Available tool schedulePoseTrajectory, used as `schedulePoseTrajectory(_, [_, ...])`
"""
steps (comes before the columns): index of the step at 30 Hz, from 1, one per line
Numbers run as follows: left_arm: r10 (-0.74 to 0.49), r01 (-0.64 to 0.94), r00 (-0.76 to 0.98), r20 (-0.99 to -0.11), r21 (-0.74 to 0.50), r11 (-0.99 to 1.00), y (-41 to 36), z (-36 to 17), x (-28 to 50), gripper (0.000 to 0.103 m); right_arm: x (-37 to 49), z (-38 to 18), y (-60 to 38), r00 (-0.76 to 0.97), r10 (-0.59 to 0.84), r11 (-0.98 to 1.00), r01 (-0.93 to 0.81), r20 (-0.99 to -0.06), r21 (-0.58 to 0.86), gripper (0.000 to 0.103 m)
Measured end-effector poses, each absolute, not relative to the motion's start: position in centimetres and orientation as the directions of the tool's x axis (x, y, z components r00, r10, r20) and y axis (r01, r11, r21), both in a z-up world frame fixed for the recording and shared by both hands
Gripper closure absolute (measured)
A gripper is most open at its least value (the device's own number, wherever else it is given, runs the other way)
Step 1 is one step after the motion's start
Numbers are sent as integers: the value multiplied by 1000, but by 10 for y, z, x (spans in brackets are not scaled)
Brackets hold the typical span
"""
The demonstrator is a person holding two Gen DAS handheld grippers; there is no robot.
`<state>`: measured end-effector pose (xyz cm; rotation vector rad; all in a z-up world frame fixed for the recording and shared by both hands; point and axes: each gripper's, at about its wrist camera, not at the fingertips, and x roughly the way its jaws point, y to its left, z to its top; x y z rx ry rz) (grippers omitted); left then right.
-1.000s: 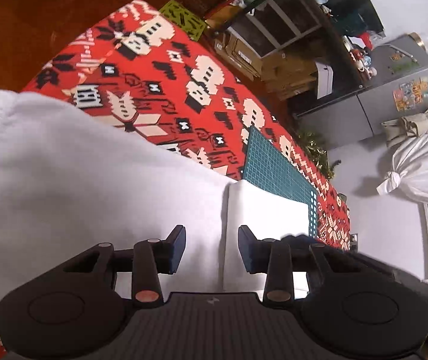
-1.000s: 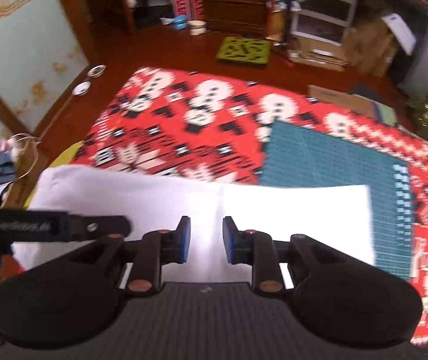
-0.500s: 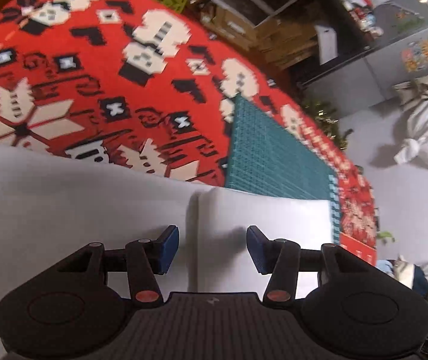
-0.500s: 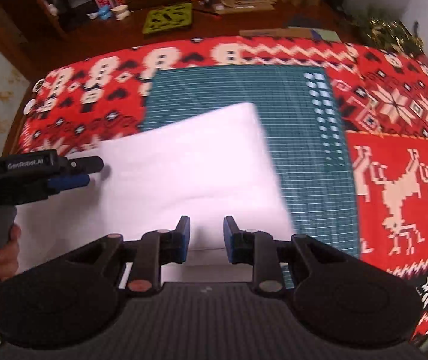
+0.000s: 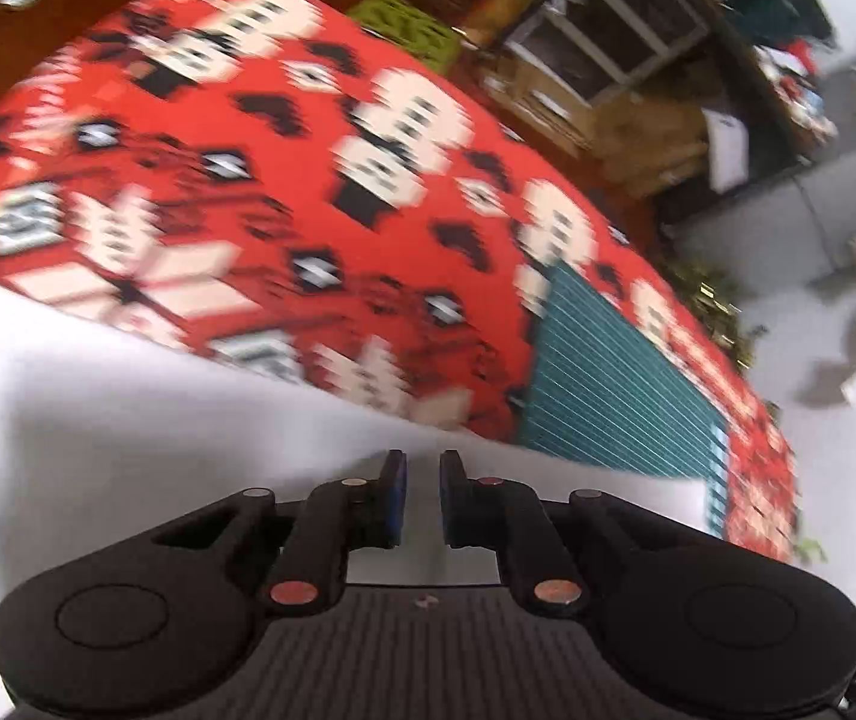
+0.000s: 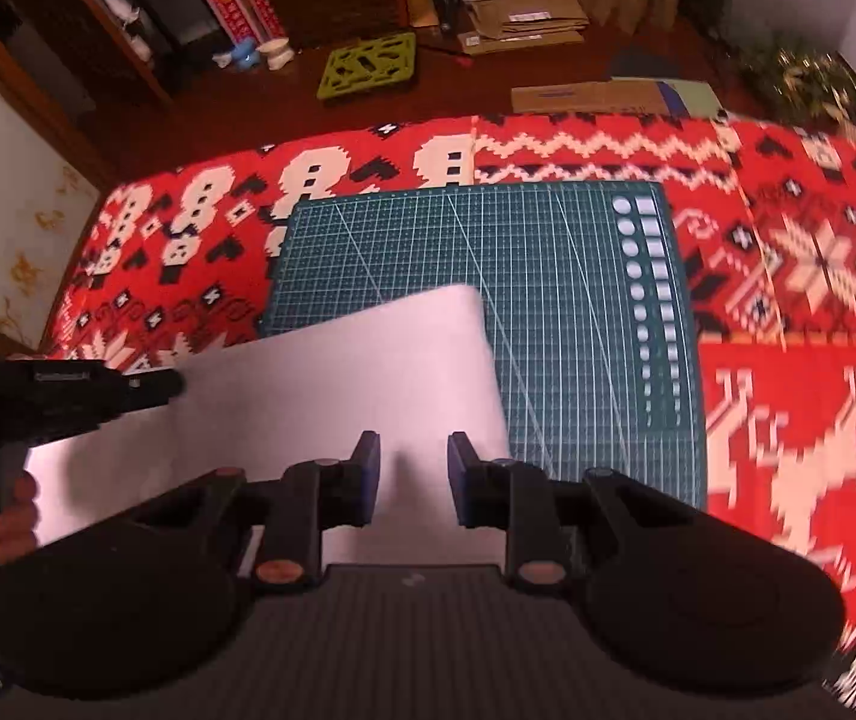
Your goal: Fold clothes
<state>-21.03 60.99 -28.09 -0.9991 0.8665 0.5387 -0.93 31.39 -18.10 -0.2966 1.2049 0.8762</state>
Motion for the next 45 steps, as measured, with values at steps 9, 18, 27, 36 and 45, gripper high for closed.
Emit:
schedulePoseTrajectory(9, [-93,-640,636,-766,-591,491,597,-273,-182,93,0,-198,349,107,457,619,-752,-883,228,93])
schedulePoseTrajectory(18, [-48,-658,584,-810,-508,556,600,-285,-175,100,33,-235,368,192,414,658,-738,-889,147,93])
schedulePoseTrajectory(27, [-173,-550,617,-767,-578,602,564,-258,-177,99,27,-214,355,158,456,641,-741,-876,200,92])
schedulePoseTrajectory(36, [-236,-536,516,-824,-525,661,518,-288,-218,99,-37,-239,303,97,345,618,-772,-934,148,93])
schedulePoseTrajectory(45, [-215,-542,536,-817,-527,654,512,-263,-229,97,-52,-229,255,104,372,662,-727,-922,185,91])
